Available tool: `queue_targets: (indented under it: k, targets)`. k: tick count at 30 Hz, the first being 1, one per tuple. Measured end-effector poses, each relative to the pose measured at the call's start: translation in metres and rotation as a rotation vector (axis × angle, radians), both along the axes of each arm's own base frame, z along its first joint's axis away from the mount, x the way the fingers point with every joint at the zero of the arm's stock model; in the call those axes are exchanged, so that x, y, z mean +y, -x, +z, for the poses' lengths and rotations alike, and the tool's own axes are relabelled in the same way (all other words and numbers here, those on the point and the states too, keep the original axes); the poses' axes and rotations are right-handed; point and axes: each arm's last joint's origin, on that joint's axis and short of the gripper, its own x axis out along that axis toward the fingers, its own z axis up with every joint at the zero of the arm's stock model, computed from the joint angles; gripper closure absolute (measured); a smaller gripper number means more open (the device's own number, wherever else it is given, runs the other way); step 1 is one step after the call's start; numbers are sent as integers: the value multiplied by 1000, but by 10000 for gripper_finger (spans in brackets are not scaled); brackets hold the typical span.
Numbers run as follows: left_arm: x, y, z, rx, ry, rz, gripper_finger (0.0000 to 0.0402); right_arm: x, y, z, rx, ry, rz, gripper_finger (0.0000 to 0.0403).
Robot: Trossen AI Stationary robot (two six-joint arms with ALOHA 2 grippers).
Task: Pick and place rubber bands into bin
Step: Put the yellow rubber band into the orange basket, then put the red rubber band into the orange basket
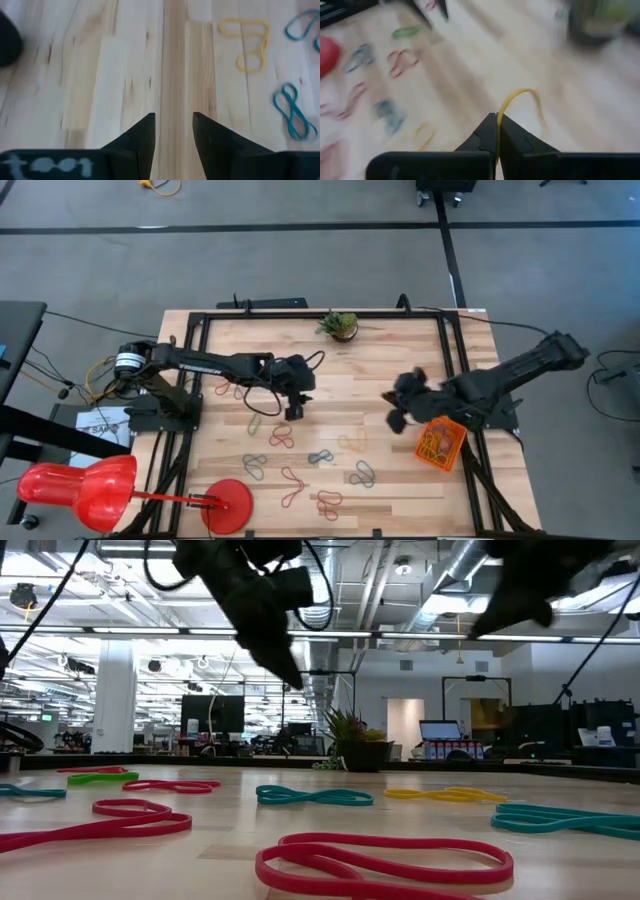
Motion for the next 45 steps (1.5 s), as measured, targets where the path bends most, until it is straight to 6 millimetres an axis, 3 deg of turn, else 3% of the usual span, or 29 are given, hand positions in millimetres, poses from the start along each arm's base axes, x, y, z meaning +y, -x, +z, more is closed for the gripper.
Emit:
queue_targets:
  k: [7, 15, 23, 35, 40, 45]
  targets:
    - [-1, 35, 14, 170, 8, 73, 293, 17, 62, 2, 253, -405, -61, 403]
    - [2, 48, 25, 182, -101, 183, 297, 41, 96, -5, 495, -591, -183, 403]
    - [2, 48, 25, 181, -108, 175, 297, 53, 102, -17, 576, -496, -278, 394]
    - [1, 48, 25, 182, -102, 168, 297, 58, 94, -26, 602, -436, -324, 322]
    - [-2, 50, 27, 178, -102, 160, 297, 59, 92, -24, 561, -407, -263, 316]
    - [-7, 70, 42, 194, -84, 176, 297, 56, 84, -6, 367, -280, -201, 324]
